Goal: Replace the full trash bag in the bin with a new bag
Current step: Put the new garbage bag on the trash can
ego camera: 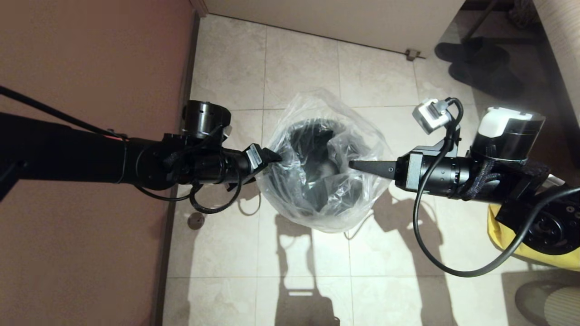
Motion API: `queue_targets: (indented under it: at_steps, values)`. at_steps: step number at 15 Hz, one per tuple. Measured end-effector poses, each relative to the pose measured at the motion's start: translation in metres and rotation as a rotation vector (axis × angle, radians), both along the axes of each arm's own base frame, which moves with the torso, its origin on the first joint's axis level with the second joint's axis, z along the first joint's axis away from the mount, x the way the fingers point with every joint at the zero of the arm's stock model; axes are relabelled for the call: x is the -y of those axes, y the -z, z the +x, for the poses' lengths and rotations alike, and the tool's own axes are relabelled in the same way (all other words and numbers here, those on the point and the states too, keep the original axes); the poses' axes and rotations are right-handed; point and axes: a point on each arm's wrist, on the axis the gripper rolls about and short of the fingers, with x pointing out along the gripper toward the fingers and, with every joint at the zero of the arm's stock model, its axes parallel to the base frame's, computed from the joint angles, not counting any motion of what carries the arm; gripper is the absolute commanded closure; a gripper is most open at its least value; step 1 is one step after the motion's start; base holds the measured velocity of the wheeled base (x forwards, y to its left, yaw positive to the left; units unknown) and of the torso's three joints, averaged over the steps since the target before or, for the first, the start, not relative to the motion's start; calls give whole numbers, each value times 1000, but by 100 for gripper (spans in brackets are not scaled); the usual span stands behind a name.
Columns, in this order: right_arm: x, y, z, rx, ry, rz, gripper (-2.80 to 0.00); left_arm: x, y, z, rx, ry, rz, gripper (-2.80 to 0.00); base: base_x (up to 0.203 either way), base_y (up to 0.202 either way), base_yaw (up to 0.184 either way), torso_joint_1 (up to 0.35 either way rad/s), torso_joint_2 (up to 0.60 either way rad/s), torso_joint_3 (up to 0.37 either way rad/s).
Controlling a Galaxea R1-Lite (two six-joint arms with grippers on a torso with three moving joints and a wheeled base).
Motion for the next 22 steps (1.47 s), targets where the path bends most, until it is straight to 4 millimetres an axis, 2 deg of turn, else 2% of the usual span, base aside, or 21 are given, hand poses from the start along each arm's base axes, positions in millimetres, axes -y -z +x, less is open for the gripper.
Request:
queue_targets:
  at_steps: [16,19,22]
  values:
    - [2,-1,-3,-1,3,0,0,-5,-18,-11,36,-7,-14,0,0,0,0,0,0,0]
    - [10,-3,-4,0,27,1,0,-6,-19,-14,29,-16,-4,0,0,0,0,0,0,0]
    - [25,5,-7,-31,70,-11,0,-7,-17,-16,22,-20,12,0,0,0,0,0,0,0]
